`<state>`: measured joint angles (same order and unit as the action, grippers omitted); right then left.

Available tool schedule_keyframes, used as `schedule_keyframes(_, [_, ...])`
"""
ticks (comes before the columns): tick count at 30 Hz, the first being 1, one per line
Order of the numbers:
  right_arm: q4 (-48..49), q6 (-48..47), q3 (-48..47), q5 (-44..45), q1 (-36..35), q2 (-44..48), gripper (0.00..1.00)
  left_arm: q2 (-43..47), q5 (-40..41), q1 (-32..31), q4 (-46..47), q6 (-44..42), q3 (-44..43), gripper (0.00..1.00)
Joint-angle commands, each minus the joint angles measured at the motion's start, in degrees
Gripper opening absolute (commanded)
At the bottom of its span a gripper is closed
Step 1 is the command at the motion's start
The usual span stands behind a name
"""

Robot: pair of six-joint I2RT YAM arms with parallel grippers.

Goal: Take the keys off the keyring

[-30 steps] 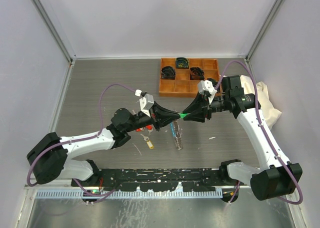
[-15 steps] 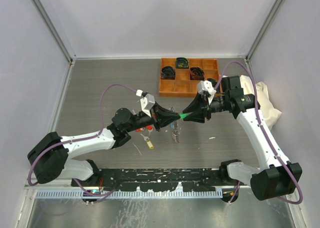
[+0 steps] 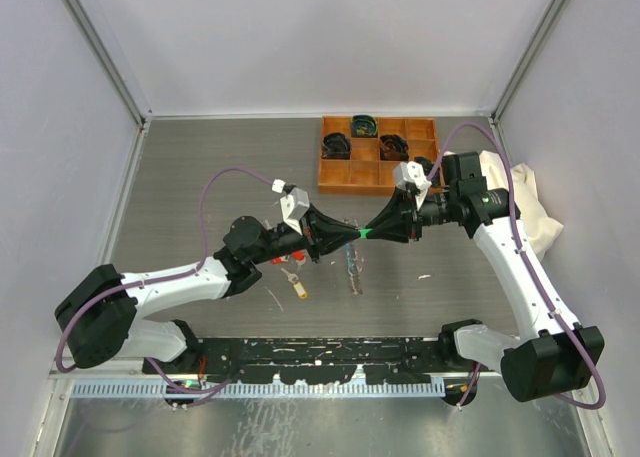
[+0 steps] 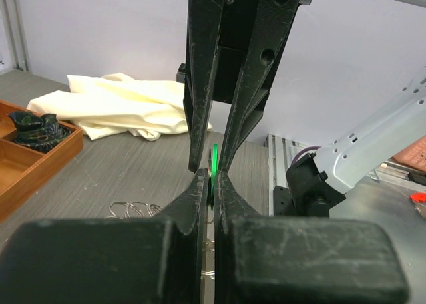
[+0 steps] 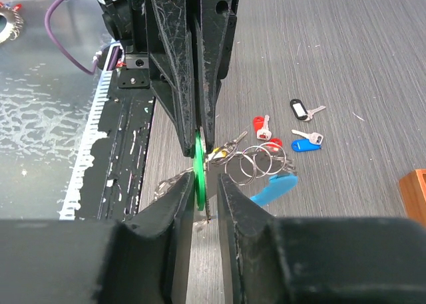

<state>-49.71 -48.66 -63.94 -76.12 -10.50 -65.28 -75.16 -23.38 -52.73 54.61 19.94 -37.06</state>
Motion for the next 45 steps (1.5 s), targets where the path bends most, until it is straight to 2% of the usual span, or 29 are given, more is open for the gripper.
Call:
schedule_keyframes(1, [1.1, 0.1, -0.3, -0.7, -0.5, 0.5, 0.24, 0.8, -0.6, 0.4, 5.2, -0.3, -1.2, 0.0])
schedule_keyframes(5, [0.7, -0.1, -0.6, -0.5, -0.5, 0.5, 0.06, 0.5, -0.6, 0.4, 5.3, -0.1, -1.2, 0.0])
schedule_keyframes(7, [0.0, -0.7, -0.9, -0.3, -0.5, 0.5, 0.01, 0.3, -0.4, 0.5, 5.3, 0.0, -1.2, 0.0])
schedule_keyframes(9, [-1.4, -2.2, -1.5, 0.5, -0.5, 0.5, 0.01, 0.3, -1.0, 0.7, 5.3, 0.3, -1.0, 0.03])
schedule_keyframes(12, [-4.3, -5.4, -2.8, 2.5, -0.4, 0.6, 0.01, 1.1, -3.2, 1.3, 3.8, 0.2, -1.0, 0.23])
schedule_keyframes(16, [-10.2, -11.9, -5.1, 5.6, -0.5, 0.3, 0.01, 4.9, -5.0, 2.1, -4.0, -2.1, -1.8, 0.38])
schedule_keyframes(22, [-20.2, -20.5, -9.8, 13.6, -0.6, -0.6, 0.01, 9.7, -8.3, 2.4, -22.3, -9.6, -5.2, 0.51])
schedule_keyframes(26, [-26.1, -23.4, -15.4, 21.7, -2.4, -2.3, 0.01, 8.7, -10.6, 2.4, -26.8, -14.0, -7.9, 0.55])
schedule_keyframes(33, [-29.4, -18.5, -23.3, 36.0, -9.6, -3.8, 0.01, 1.4, -13.8, 2.0, -24.6, -19.2, -13.6, 0.58])
schedule_keyframes(40, [-31.4, -16.2, -27.2, 39.3, -13.5, -6.3, 0.01, -3.3, -9.5, -0.7, -10.5, -23.3, -11.4, 0.57])
schedule_keyframes(45, [-31.1, -15.0, -28.2, 40.1, -14.9, -7.6, 0.01, -5.2, -8.5, -0.9, -7.4, -23.0, -11.8, 0.51])
